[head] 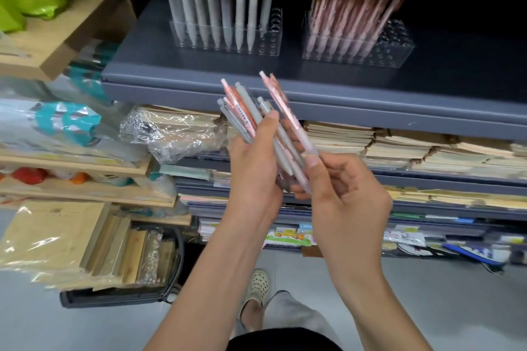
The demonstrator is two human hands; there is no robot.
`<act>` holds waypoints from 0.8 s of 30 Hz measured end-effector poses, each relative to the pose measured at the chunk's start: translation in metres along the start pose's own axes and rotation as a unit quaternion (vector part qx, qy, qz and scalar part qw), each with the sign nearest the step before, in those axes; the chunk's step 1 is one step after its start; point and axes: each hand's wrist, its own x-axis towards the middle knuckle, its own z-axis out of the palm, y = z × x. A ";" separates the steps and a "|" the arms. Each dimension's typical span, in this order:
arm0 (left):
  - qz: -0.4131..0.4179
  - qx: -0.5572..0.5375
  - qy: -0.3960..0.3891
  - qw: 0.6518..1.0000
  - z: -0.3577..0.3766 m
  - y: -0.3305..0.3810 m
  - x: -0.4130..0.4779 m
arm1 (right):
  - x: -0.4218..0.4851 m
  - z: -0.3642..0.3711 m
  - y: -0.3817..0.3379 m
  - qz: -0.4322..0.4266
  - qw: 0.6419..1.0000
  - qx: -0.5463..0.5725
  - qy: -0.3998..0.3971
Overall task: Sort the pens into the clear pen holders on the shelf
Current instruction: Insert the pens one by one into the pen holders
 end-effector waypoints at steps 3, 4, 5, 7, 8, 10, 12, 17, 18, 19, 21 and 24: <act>0.011 0.003 0.015 1.000 0.002 -0.003 -0.001 | 0.002 -0.016 0.003 -0.040 0.997 -0.061 -0.027; 0.018 0.004 0.021 1.000 0.003 -0.002 0.000 | 0.003 -0.021 0.003 -0.048 0.996 -0.071 -0.036; 0.028 0.002 0.027 0.999 0.004 -0.001 0.001 | 0.005 -0.027 0.004 -0.051 0.995 -0.076 -0.047; 0.047 -0.004 0.034 0.998 0.008 0.002 0.004 | 0.011 -0.037 0.006 -0.039 0.993 -0.082 -0.072; 0.052 -0.003 0.038 0.998 0.012 0.003 0.006 | 0.015 -0.041 0.007 -0.025 0.992 -0.086 -0.087; 0.057 0.004 0.051 0.997 0.022 0.002 0.008 | 0.026 -0.049 0.011 0.009 0.989 -0.094 -0.116; 0.066 0.005 0.059 0.996 0.034 -0.002 0.011 | 0.040 -0.056 0.013 0.047 0.984 -0.082 -0.148; 0.088 0.037 0.065 0.993 0.064 -0.018 0.018 | 0.081 -0.074 0.008 0.114 0.965 -0.021 -0.235; 0.091 0.044 0.069 0.993 0.071 -0.022 0.019 | 0.089 -0.077 0.009 0.109 0.965 -0.025 -0.239; 0.095 0.051 0.072 0.992 0.077 -0.025 0.020 | 0.097 -0.081 0.009 0.103 0.965 -0.029 -0.241; 0.108 0.067 0.078 0.989 0.089 -0.033 0.021 | 0.111 -0.087 0.010 0.100 0.960 -0.025 -0.259; 0.131 0.081 0.083 0.985 0.101 -0.042 0.023 | 0.125 -0.096 0.012 0.102 0.942 -0.017 -0.318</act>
